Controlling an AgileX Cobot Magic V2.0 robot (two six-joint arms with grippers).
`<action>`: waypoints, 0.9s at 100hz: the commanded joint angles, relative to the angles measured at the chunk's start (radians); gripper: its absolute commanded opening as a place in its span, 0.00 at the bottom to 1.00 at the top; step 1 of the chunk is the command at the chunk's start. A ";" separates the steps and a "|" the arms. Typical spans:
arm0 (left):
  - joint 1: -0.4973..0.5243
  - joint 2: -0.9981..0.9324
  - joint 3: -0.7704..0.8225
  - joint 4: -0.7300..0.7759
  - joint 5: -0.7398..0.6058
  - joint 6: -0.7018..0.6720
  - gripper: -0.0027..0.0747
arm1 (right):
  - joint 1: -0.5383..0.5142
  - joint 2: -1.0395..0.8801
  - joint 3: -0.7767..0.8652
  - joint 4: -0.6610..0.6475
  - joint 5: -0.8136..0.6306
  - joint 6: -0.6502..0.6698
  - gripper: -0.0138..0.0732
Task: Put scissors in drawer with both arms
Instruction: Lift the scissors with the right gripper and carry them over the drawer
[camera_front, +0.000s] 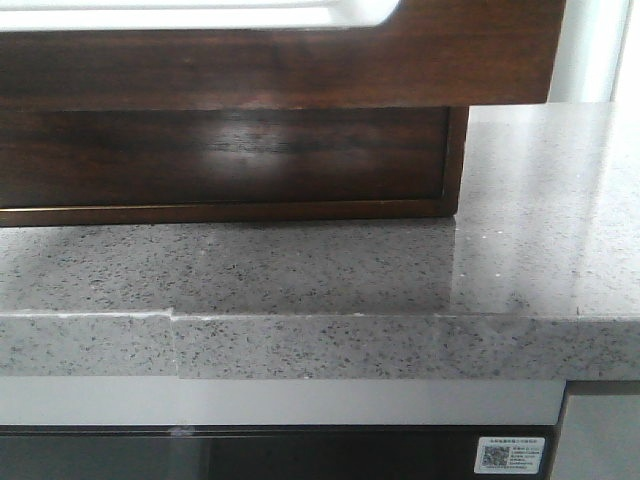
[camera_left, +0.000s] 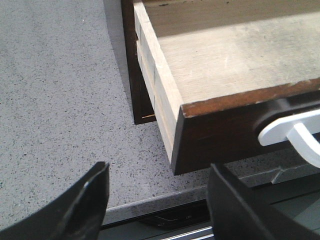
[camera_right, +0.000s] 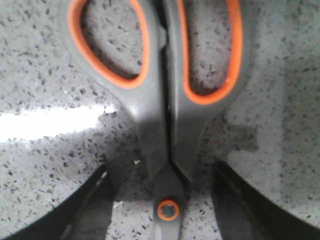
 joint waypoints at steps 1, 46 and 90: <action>-0.006 0.009 -0.033 -0.018 -0.072 -0.001 0.56 | -0.002 -0.041 -0.031 -0.010 -0.014 -0.009 0.48; -0.006 0.009 -0.033 -0.004 -0.072 -0.001 0.56 | -0.002 -0.041 -0.031 -0.010 -0.012 -0.013 0.11; -0.006 0.009 -0.033 -0.002 -0.072 -0.001 0.56 | 0.059 -0.177 -0.147 0.023 0.045 -0.045 0.09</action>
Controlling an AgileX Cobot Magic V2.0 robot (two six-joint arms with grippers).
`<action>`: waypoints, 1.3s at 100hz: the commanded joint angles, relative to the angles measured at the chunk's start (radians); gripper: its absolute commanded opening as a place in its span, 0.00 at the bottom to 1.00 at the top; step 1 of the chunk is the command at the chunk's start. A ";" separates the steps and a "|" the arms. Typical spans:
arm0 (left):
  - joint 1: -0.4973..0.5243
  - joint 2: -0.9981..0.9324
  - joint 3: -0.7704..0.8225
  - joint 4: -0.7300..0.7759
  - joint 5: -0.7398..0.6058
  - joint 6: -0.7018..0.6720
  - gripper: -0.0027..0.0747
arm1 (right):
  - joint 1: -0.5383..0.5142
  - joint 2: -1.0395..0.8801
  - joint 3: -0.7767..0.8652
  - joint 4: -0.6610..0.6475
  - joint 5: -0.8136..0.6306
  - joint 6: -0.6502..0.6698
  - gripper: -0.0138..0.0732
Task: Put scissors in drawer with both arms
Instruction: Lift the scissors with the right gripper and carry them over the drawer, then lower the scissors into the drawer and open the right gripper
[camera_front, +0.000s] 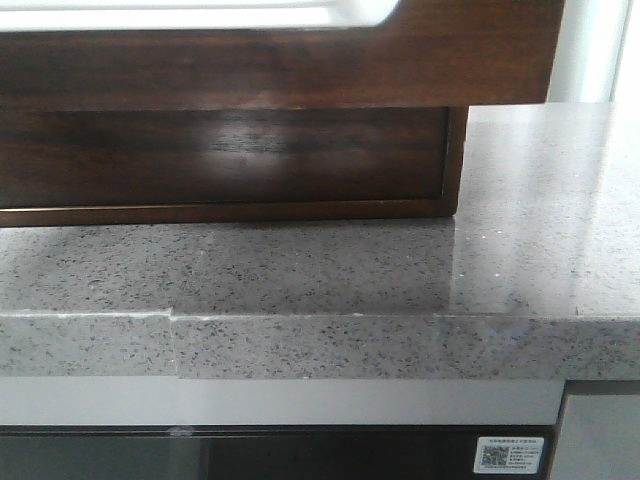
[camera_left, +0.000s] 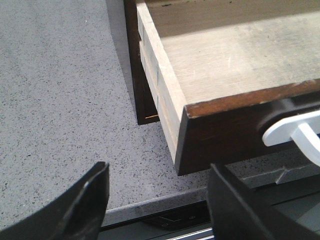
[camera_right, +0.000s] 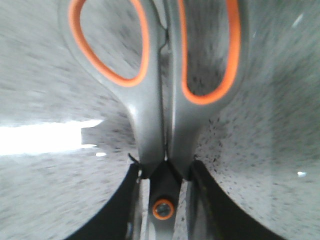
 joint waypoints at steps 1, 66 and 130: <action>-0.006 0.009 -0.033 -0.013 -0.068 -0.002 0.56 | 0.034 -0.112 -0.068 0.026 -0.004 -0.036 0.09; -0.006 0.009 -0.033 -0.013 -0.068 -0.002 0.56 | 0.681 -0.393 -0.383 0.092 -0.019 -0.264 0.09; -0.006 0.009 -0.033 -0.013 -0.068 -0.002 0.56 | 1.106 -0.168 -0.383 0.071 -0.004 -0.585 0.09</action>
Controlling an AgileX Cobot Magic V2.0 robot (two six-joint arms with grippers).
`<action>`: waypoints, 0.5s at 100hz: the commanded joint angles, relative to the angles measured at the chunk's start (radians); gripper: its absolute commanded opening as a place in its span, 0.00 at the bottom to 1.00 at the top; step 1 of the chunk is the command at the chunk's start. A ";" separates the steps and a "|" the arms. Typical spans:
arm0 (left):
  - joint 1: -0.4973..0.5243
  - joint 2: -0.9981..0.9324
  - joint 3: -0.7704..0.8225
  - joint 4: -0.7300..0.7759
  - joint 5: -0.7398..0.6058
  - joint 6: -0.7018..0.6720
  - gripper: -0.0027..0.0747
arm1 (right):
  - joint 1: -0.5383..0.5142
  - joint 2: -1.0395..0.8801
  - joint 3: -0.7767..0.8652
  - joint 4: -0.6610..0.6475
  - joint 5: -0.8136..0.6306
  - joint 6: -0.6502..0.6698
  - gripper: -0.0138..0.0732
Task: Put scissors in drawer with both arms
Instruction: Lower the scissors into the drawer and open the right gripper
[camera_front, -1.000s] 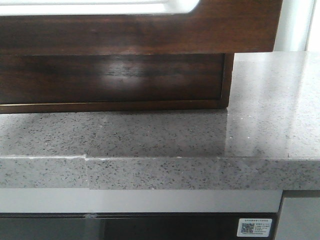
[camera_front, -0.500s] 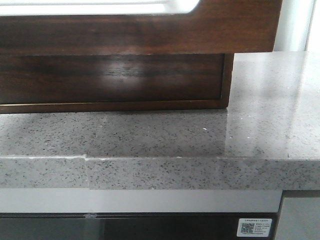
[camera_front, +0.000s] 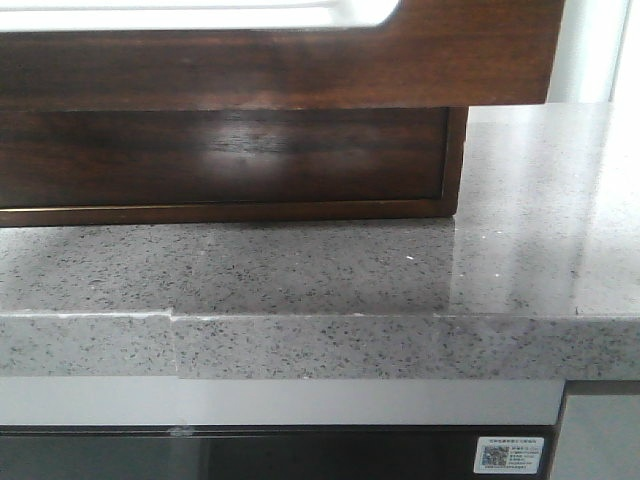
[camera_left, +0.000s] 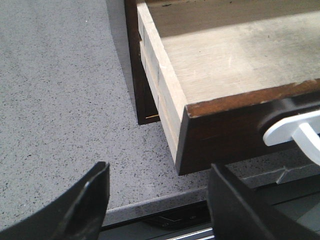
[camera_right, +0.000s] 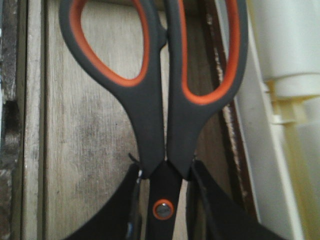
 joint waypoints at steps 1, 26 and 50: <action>-0.006 0.009 -0.033 -0.014 -0.068 -0.002 0.56 | 0.015 0.006 -0.030 -0.028 -0.045 -0.013 0.09; -0.006 0.009 -0.033 -0.013 -0.068 0.007 0.56 | 0.016 0.087 -0.030 -0.055 0.031 -0.013 0.09; -0.006 0.009 -0.033 -0.013 -0.068 0.020 0.56 | 0.016 0.105 -0.030 -0.057 0.055 -0.013 0.09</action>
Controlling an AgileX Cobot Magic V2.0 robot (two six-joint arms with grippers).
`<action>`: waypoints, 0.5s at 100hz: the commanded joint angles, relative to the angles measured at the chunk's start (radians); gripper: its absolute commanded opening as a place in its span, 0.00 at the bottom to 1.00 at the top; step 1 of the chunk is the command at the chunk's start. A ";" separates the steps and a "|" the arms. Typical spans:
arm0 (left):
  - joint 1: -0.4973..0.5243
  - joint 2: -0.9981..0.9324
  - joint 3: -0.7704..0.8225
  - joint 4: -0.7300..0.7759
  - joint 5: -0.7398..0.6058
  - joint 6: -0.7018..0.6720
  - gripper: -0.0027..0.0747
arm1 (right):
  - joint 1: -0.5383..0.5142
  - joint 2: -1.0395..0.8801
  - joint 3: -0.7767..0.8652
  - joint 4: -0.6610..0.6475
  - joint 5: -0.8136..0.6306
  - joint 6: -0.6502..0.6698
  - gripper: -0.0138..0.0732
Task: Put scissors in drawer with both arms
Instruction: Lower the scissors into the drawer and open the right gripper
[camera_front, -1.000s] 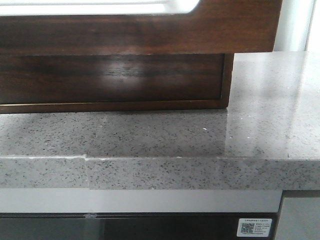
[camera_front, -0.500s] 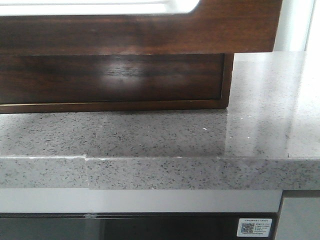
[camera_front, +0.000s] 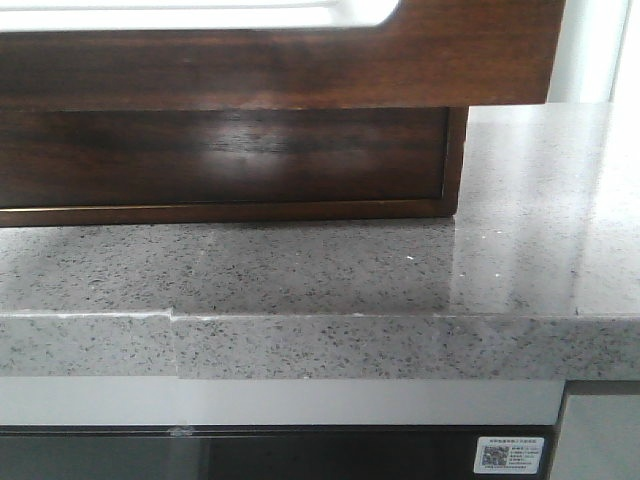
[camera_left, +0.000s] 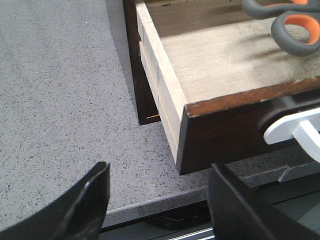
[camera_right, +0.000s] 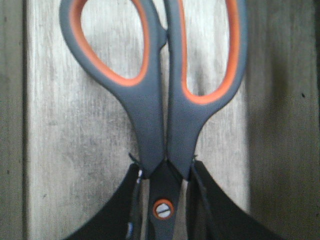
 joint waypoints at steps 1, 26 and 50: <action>-0.006 0.009 -0.033 -0.013 -0.068 0.004 0.56 | -0.001 -0.044 -0.030 -0.003 -0.012 -0.011 0.09; -0.006 0.009 -0.033 -0.013 -0.068 0.004 0.56 | -0.001 -0.044 -0.030 -0.008 -0.009 -0.011 0.28; -0.006 0.009 -0.033 -0.013 -0.068 0.004 0.56 | -0.001 -0.044 -0.030 -0.011 -0.006 -0.011 0.36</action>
